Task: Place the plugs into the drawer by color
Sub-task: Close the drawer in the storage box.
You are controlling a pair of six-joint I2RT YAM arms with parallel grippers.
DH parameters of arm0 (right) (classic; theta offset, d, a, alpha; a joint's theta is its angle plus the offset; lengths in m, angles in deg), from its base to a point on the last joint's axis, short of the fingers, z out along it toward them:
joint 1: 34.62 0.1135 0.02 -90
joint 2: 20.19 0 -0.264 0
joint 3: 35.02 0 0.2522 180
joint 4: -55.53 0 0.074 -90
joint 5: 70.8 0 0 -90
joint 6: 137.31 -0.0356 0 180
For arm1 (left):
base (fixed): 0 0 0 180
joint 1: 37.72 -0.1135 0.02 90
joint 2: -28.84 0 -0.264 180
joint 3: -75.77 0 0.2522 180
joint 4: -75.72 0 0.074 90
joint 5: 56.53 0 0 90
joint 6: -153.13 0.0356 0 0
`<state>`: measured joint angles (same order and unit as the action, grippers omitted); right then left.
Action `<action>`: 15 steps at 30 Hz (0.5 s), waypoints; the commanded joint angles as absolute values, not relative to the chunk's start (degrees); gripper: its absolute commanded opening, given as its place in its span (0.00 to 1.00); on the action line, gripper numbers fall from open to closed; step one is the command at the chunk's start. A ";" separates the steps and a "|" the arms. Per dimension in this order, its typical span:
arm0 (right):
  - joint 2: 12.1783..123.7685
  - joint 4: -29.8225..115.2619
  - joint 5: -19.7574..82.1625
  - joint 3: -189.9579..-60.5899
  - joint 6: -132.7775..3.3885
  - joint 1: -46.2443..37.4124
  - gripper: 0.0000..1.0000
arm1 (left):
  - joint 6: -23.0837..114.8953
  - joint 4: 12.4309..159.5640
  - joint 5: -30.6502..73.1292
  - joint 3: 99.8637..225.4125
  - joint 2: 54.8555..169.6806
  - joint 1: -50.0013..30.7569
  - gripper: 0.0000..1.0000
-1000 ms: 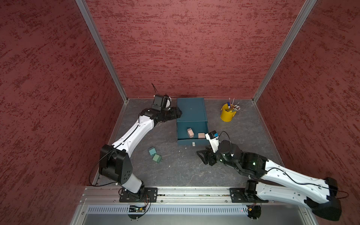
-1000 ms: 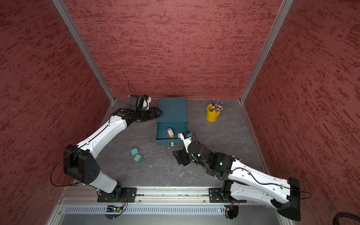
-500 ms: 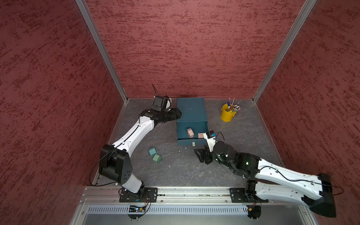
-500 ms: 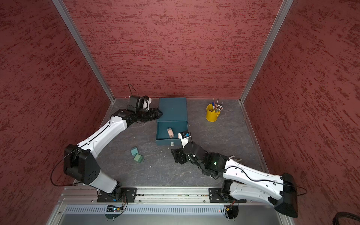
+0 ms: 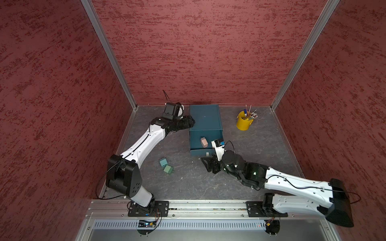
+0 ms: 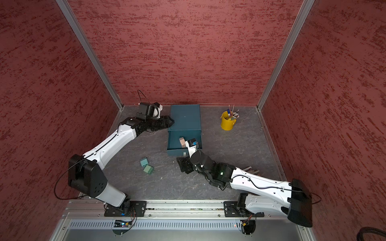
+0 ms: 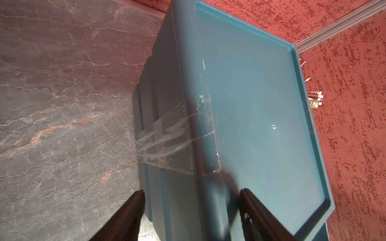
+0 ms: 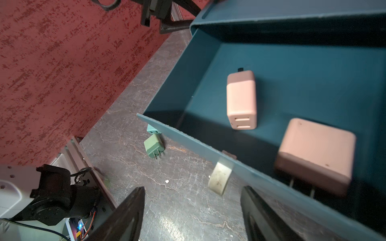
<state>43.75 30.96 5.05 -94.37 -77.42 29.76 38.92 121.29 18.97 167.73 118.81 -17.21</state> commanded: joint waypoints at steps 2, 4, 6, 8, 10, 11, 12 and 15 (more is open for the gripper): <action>44.79 33.79 3.90 -96.63 -78.34 30.31 0.76 | 41.33 124.21 20.71 166.35 118.10 -17.37 0.74; 45.51 34.54 3.25 -96.67 -78.05 30.30 0.76 | 41.67 124.39 20.94 166.41 118.12 -17.33 0.74; 46.35 35.63 2.33 -96.92 -77.43 30.24 0.76 | 42.04 124.70 21.61 166.49 118.13 -17.27 0.73; 47.23 36.59 1.35 -97.30 -76.59 30.16 0.76 | 42.39 125.04 22.21 166.51 118.20 -17.18 0.72; 48.11 37.30 0.31 -97.89 -75.60 30.20 0.76 | 42.47 125.21 22.45 166.59 118.30 -17.15 0.72; 48.63 37.57 -0.16 -98.13 -75.10 30.16 0.76 | 42.56 125.31 22.49 166.60 118.31 -17.16 0.72; 49.15 37.83 -0.47 -98.47 -74.69 30.17 0.76 | 42.56 125.28 22.50 166.67 118.30 -17.15 0.72; 50.43 38.74 -1.43 -99.22 -73.71 29.89 0.76 | 42.73 125.41 22.82 166.65 118.09 -17.10 0.72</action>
<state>49.61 35.27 1.95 -96.90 -75.73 29.81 41.06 121.36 20.13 167.73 118.46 -17.14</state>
